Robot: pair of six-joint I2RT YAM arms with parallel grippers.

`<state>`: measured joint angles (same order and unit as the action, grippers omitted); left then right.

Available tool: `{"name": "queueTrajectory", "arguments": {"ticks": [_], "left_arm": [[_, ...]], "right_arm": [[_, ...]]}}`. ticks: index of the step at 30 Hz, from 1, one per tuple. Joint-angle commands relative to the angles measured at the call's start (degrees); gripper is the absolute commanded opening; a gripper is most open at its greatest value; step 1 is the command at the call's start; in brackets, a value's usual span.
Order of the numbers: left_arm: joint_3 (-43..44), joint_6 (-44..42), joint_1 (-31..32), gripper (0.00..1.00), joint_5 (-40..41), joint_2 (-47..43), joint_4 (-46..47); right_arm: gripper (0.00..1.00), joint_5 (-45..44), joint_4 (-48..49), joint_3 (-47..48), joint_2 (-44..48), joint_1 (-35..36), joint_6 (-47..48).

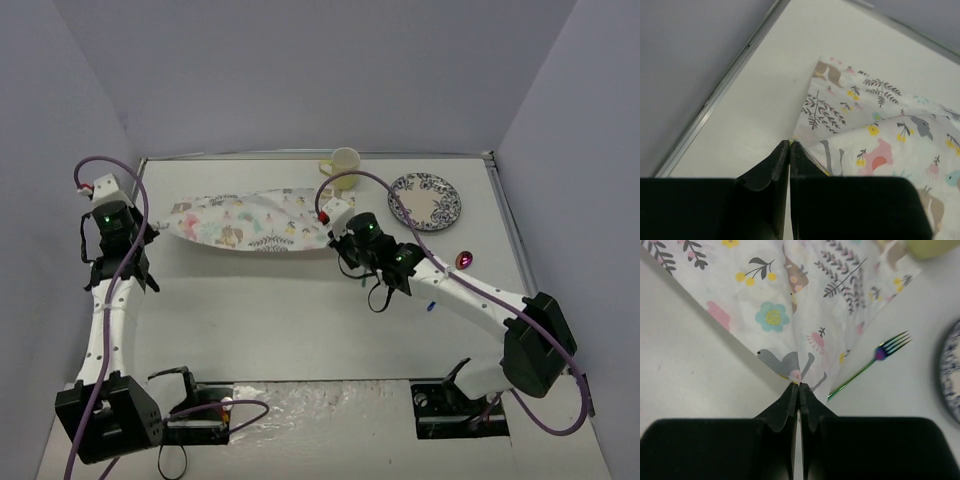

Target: Set the dinner table for one person

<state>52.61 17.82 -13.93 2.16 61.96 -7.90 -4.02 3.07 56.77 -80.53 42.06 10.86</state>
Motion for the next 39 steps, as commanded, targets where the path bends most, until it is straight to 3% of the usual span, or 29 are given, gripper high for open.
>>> {"name": "queueTrajectory", "arguments": {"ticks": [1, 6, 8, 11, 13, 17, 19, 21, 24, 33, 39], "left_arm": [[-1.7, 2.2, -0.1, 0.04, 11.7, -5.2, -3.9], [-4.5, 5.7, -0.1, 0.11, 21.1, -9.1, -13.2], [-4.5, 6.6, -0.1, 0.21, 24.5, -9.9, -15.1], [-3.3, 7.2, 0.0, 0.57, 25.8, -10.1, -17.2], [-1.8, 7.9, 0.1, 0.69, 24.8, -10.2, -18.6], [-0.9, 5.6, 1.5, 0.71, 10.7, -9.8, -13.3], [-0.2, 5.1, 2.6, 0.73, 4.8, -7.7, -11.9], [0.9, 4.3, 5.8, 0.79, -0.8, -2.5, -9.9], [4.8, 1.8, 10.8, 0.88, -0.4, 5.7, -10.1], [18.4, -0.8, 12.4, 0.89, 5.3, 29.1, -9.5], [24.8, -2.2, 12.3, 0.85, 5.3, 39.1, -10.9]], "right_arm": [[0.00, 1.3, 4.3, -5.5, 3.5, 4.5, -9.9], [0.00, 2.3, 3.6, -11.3, 3.8, 9.3, -18.2], [0.03, 3.2, 3.2, -12.1, 4.6, 10.6, -20.7], [0.26, 7.0, 1.3, -11.9, 5.2, 11.7, -22.4], [0.39, 8.5, -0.1, -11.0, 6.1, 11.9, -23.3], [0.67, 5.5, -1.8, -9.1, 8.8, 11.7, -23.8], [0.74, 2.9, -2.1, -7.6, 8.8, 11.0, -23.8], [0.75, -0.8, -2.4, -5.8, 7.6, 9.6, -23.7], [0.75, 0.2, -2.4, -3.9, 5.4, 5.5, -24.3], [0.77, 1.3, -1.7, -1.9, 3.7, -0.5, -22.1], [0.78, 1.6, 0.3, -1.7, 0.9, -2.9, -22.1]]}}
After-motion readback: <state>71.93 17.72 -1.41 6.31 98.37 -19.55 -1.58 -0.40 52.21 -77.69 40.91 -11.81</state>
